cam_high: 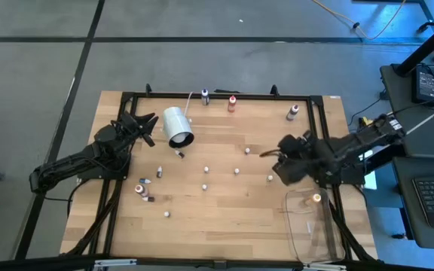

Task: Pick & Place food coloring
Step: Put the small black food coloring bottle into the transparent bin

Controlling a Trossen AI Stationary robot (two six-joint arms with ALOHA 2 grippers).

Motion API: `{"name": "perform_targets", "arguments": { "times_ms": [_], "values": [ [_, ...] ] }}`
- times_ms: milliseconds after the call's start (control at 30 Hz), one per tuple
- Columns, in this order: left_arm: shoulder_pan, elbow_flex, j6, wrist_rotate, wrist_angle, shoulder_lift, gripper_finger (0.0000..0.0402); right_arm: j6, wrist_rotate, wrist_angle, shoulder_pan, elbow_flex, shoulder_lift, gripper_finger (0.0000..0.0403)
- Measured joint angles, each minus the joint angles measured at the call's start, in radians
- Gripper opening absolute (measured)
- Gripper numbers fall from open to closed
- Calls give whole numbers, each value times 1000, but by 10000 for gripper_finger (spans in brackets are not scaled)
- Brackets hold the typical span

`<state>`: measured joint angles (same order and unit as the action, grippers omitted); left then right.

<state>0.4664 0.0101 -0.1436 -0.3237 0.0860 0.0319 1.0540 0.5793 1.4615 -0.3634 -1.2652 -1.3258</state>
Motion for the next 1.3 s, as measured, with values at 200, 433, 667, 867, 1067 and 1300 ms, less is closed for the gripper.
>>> {"name": "perform_targets", "arguments": {
  "times_ms": [200,433,667,867,1067,1300],
  "values": [
    [0,0,0,0,0,0,104,-245,-145,-85,199,4,0,202],
    [0,0,0,0,0,0,104,-592,-390,-433,233,149,0,202],
    [0,0,0,-1,0,0,104,-538,-444,-527,187,311,-1,202],
    [0,0,0,-1,0,0,104,-607,-449,-604,158,416,-1,202],
    [0,0,0,-1,0,0,104,-621,-496,-713,159,473,-1,202],
    [0,0,0,-1,0,0,104,-669,-503,-749,156,507,-1,202]
  ]
}}
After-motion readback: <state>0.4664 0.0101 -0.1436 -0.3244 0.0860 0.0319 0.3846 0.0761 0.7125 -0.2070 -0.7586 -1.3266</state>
